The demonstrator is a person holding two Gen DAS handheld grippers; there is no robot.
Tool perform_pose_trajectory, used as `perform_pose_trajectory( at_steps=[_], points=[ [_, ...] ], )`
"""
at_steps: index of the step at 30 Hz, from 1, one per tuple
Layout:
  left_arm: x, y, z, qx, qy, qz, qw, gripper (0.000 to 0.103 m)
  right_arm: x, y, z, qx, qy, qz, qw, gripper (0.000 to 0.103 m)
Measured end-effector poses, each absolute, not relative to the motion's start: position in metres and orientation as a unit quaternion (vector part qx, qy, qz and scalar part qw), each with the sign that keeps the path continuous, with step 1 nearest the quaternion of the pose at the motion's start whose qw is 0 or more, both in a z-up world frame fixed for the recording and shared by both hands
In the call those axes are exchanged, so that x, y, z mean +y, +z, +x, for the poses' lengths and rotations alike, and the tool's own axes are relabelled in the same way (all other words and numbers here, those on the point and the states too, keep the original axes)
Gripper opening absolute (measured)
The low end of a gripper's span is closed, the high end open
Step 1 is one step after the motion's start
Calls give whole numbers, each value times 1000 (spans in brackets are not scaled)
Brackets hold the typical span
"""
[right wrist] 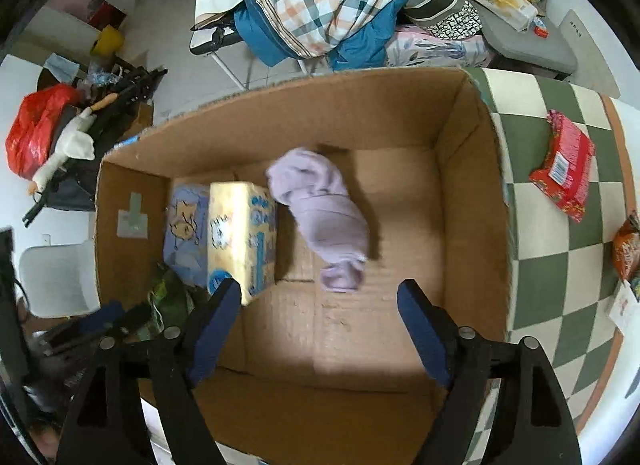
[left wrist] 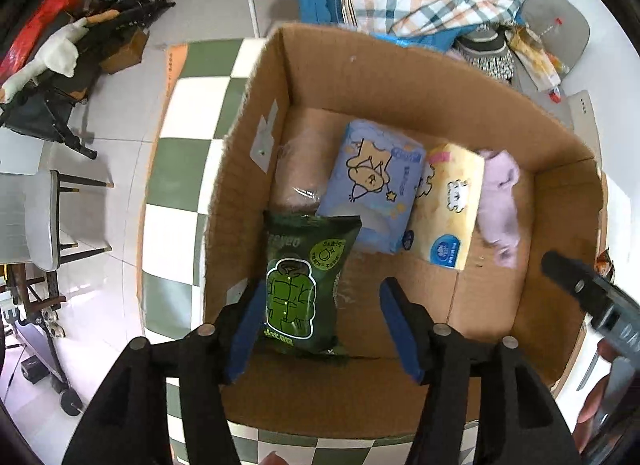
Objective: Organize soft objects
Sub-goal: 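Carry the bag and cloth into the box and open both tools, then grasp the red snack pack with the left tool while the right tool grasps the orange panda bag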
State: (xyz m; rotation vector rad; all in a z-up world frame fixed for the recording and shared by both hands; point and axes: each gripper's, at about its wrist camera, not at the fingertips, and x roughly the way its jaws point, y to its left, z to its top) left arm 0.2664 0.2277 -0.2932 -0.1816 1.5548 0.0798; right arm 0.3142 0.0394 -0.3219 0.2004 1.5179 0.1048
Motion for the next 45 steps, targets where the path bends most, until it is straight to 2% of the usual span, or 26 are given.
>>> perform_pose_trajectory(
  at_steps=[2, 4, 6, 10, 21, 31, 39, 45],
  points=[
    [227, -286, 263, 690, 40, -83, 718, 69, 39, -319, 308, 686, 44, 76, 722, 85],
    [229, -285, 257, 683, 46, -79, 725, 89, 38, -317, 300, 686, 42, 68, 723, 94],
    [228, -280, 249, 671, 54, -70, 736, 97, 37, -313, 293, 686, 42, 64, 724, 96],
    [221, -268, 239, 651, 58, -53, 755, 102, 35, -301, 278, 675, 33, 40, 736, 103],
    [205, -229, 207, 613, 57, -45, 787, 102, 28, -261, 234, 649, 20, 4, 761, 103],
    [199, -181, 166, 584, 46, -59, 808, 102, 19, -202, 175, 614, 37, 11, 788, 103],
    [177, -152, 156, 572, 32, -50, 818, 102, 7, -173, 153, 598, 58, 43, 798, 103],
    [127, -137, 177, 564, -4, -4, 826, 102, -41, -162, 157, 592, 39, 89, 800, 103]
  ],
)
